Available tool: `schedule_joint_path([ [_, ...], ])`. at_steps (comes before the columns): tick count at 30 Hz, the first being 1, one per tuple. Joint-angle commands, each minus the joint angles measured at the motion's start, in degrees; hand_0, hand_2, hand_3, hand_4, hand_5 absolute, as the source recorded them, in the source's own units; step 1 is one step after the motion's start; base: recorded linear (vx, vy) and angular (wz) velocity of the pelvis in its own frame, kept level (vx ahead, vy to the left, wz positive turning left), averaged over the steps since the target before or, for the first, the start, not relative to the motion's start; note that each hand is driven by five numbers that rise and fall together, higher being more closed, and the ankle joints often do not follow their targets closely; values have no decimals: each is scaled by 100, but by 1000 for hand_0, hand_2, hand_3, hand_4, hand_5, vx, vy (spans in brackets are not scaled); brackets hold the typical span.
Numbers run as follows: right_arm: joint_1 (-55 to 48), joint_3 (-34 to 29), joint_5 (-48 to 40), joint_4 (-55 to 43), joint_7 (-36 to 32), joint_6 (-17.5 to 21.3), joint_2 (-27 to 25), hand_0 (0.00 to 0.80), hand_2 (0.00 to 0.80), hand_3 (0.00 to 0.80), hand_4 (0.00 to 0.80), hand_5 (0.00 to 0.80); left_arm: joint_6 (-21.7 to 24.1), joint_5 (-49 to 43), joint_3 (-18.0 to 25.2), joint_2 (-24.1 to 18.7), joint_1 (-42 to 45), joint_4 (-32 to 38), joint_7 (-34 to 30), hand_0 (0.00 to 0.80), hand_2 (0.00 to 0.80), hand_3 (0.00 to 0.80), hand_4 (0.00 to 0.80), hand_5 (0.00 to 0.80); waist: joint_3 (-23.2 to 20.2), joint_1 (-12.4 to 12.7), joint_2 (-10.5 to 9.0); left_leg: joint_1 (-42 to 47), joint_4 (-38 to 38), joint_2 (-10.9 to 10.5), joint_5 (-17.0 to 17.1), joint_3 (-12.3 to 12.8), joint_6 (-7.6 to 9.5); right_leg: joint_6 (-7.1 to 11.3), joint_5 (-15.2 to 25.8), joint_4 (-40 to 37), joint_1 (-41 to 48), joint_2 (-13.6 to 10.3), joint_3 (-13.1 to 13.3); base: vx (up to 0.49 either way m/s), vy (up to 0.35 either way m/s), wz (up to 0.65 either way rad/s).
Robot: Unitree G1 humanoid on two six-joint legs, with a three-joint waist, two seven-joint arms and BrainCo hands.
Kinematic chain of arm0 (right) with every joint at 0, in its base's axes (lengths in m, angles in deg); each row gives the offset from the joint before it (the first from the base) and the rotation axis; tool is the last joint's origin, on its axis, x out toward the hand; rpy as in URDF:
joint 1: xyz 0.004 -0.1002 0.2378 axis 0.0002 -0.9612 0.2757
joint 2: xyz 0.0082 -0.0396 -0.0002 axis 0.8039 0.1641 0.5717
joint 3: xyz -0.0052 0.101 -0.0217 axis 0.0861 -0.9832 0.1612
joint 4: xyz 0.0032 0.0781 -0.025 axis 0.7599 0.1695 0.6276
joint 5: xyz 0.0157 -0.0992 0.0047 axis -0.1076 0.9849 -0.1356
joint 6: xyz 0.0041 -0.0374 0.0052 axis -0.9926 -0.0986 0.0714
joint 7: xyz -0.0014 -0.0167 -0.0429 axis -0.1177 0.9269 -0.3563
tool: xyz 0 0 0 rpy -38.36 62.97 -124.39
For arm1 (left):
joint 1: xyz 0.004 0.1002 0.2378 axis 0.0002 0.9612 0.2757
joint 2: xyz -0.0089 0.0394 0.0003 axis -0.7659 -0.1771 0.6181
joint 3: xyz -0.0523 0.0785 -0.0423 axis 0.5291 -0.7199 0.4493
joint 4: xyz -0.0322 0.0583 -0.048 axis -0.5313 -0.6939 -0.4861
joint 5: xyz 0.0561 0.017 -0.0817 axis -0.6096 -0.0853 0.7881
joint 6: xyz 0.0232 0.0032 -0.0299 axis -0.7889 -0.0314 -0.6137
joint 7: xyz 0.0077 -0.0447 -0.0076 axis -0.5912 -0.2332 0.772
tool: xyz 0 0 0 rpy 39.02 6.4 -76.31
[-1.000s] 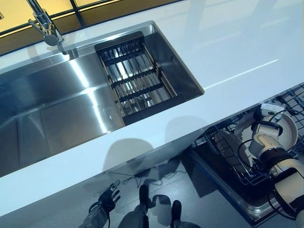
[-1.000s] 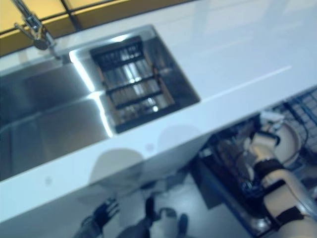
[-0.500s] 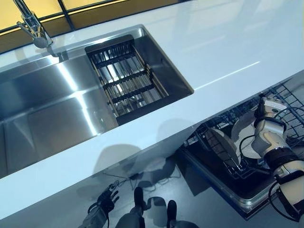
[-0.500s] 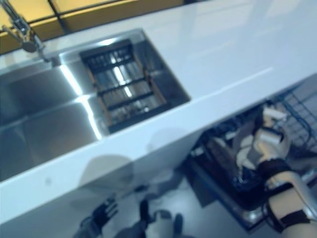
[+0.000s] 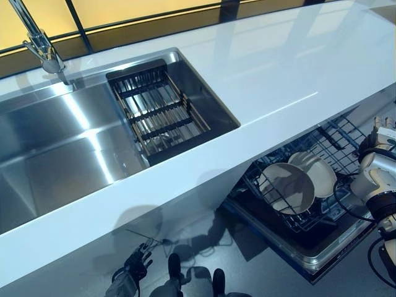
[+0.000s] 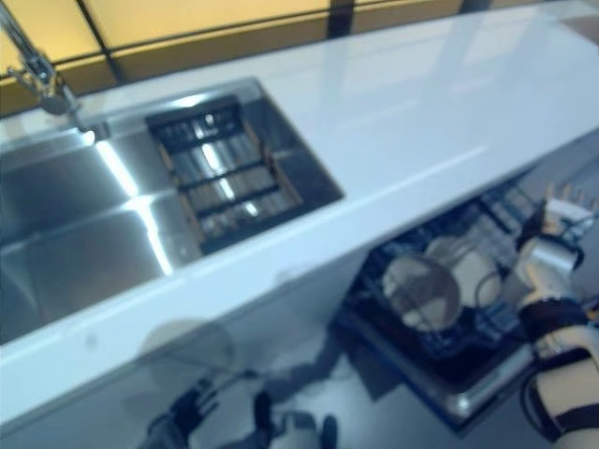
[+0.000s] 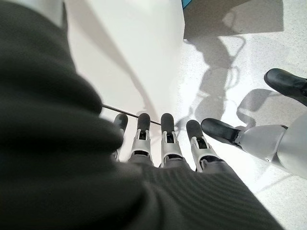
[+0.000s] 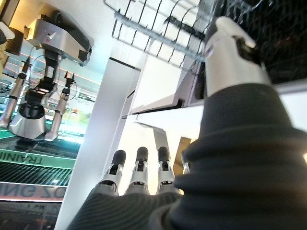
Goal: Take plates into dishwasher
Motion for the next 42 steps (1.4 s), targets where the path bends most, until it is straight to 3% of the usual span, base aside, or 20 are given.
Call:
schedule_joint_path([
  [1, 318, 183, 41, 146, 143, -117, -540, 0, 0, 0, 0, 0, 106, -144, -51, 84, -106, -235, 34, 0, 0, 0, 0, 0, -284, 59, -27, 503, -6, -345, -1119, -24, 237, 159, 209, -12, -371, 182, 15, 0, 0, 0],
  [11, 146, 49, -210, 228, -38, 74, -552, 0, 0, 0, 0, 0, -125, -361, 55, 109, -99, -542, 292, 0, 0, 0, 0, 0, -424, 27, -60, 561, -6, -335, -1111, -35, 212, 157, 176, -12, -305, 182, -24, 0, 0, 0],
  [18, -162, -195, -617, 219, 104, 437, -434, 0, 0, 0, 0, 0, -286, -494, 121, 122, -90, -697, 333, 0, 0, 0, 0, 0, -502, 9, -69, 635, -6, -327, -1133, -26, 211, 152, 153, -12, -237, 180, -36, 0, 0, 0],
  [28, -1670, -1287, -960, 271, 784, 538, -141, 0, 0, 0, 0, 0, -494, -697, 270, 78, 26, -862, 333, 0, 0, 0, 0, 0, -654, -109, -34, 822, -6, -313, -1183, 0, 240, 143, 119, -12, -57, 178, -30, 0, 0, 0],
  [36, -3003, -2087, -1034, 315, 925, 684, 112, 0, 0, 0, 0, 0, -742, -1399, 436, 5, 104, -1070, 361, 0, 0, 0, 0, 0, -707, -261, -34, 995, -6, -298, -1240, 122, 299, 167, 156, -12, 39, 203, 138, -16, 9, -6],
  [42, -3205, -2152, -1005, 375, 803, 757, 231, 0, 0, 0, 0, 0, -891, -2539, 91, -57, 75, -1201, 498, 0, 0, 0, 0, 0, -715, -324, -18, 1041, -6, -278, -1241, 202, 326, 210, 219, -12, 38, 229, 281, -32, 23, -14],
])
